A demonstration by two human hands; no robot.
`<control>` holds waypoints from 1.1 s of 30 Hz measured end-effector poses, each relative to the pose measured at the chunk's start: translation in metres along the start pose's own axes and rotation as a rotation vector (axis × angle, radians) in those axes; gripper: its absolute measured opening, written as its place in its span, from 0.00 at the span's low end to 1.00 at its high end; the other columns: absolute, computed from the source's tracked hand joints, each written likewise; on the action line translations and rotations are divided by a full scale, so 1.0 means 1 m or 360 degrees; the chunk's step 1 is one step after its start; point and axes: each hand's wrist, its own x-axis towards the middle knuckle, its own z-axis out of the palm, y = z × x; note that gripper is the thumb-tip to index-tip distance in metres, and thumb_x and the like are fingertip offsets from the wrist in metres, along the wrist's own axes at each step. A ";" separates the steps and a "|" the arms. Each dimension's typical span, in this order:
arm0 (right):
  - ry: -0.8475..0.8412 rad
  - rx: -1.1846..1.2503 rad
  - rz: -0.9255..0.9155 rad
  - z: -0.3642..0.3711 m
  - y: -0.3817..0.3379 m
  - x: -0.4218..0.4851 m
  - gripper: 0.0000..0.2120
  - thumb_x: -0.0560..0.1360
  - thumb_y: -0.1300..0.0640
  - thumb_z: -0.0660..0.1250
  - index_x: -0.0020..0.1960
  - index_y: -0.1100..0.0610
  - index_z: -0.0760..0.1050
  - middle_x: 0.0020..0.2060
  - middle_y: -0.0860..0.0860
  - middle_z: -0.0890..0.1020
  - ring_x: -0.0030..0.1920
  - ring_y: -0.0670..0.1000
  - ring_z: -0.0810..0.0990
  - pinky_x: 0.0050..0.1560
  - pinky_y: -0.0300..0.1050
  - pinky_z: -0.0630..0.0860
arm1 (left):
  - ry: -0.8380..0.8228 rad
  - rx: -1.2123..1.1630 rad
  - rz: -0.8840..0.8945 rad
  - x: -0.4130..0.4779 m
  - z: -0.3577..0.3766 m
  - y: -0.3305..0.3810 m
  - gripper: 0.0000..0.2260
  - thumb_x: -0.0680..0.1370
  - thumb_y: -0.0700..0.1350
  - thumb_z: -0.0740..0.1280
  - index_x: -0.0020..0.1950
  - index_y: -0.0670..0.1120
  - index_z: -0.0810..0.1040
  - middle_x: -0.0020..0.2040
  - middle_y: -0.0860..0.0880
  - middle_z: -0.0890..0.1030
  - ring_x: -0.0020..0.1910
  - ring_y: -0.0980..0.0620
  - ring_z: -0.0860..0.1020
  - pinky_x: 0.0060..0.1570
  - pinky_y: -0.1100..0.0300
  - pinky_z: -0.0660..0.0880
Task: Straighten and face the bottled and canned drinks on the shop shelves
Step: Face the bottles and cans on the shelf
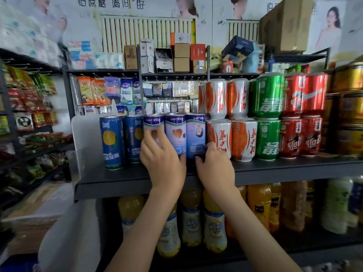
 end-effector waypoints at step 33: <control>0.0005 -0.0199 -0.0538 -0.057 0.132 0.066 0.47 0.74 0.46 0.67 0.75 0.52 0.35 0.46 0.54 0.79 0.47 0.56 0.79 0.38 0.46 0.73 | -0.0424 -0.0149 -0.0486 -0.015 0.041 0.132 0.30 0.73 0.54 0.71 0.66 0.38 0.64 0.61 0.41 0.70 0.59 0.43 0.72 0.53 0.55 0.72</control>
